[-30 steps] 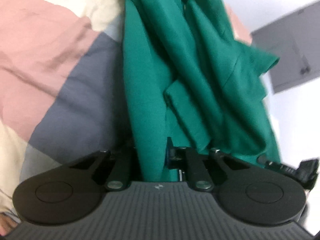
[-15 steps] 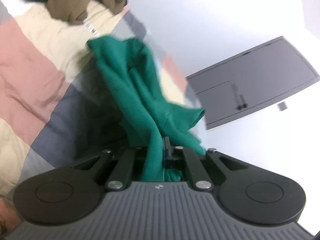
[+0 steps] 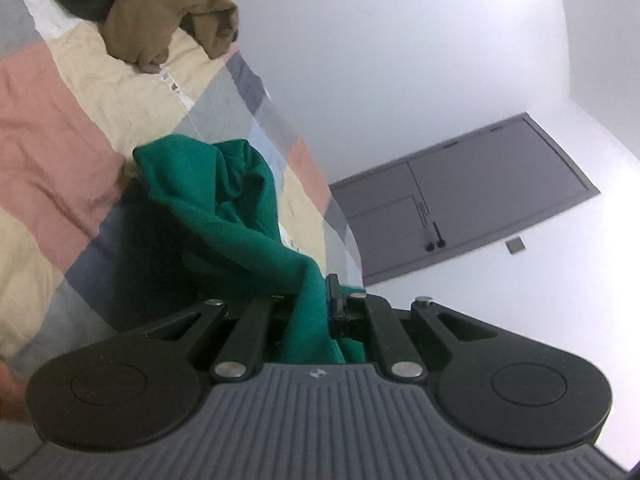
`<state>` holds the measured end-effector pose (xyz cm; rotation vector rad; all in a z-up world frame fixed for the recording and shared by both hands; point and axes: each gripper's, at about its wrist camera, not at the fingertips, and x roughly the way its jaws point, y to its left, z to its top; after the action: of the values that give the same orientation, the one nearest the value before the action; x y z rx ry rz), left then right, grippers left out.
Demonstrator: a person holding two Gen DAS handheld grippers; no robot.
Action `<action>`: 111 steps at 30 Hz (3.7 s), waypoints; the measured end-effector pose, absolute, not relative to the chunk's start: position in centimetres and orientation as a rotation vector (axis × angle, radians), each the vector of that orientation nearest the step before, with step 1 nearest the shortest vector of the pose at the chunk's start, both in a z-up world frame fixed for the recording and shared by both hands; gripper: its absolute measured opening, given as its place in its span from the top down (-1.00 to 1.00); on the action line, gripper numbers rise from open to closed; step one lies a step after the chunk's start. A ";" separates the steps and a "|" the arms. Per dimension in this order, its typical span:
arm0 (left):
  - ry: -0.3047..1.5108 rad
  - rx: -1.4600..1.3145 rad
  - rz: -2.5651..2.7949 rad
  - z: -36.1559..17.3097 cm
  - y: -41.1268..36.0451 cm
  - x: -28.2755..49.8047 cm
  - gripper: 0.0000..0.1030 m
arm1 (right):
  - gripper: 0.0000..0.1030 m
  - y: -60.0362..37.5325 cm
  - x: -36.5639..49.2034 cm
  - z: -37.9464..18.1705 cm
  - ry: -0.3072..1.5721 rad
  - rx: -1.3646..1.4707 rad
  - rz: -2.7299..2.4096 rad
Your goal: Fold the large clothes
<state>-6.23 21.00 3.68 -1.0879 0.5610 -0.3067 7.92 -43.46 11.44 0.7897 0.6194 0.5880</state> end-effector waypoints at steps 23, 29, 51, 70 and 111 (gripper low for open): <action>0.597 -0.855 -0.010 -4.6 22.8 26.8 0.84 | 0.84 -40.6 34.9 -3.0 0.726 0.929 0.132; 0.654 -0.814 -0.032 -9.2 23.0 30.3 0.84 | 0.83 -39.9 37.5 -6.8 0.767 0.876 0.156; 0.603 -0.531 -0.007 0.7 18.7 18.8 -0.27 | -0.44 -37.6 28.5 2.4 0.616 0.550 0.231; 0.702 -0.309 -0.127 -4.6 6.0 18.0 -0.25 | -0.06 -24.6 21.8 2.3 0.623 0.191 0.443; 0.683 -0.382 -0.065 -4.1 9.1 18.9 -0.27 | 0.02 -12.3 31.1 3.9 0.777 0.099 0.506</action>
<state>18.93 9.13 -4.14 -0.3822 0.6830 -0.0648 31.15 -12.32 3.86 0.0993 0.7770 0.5064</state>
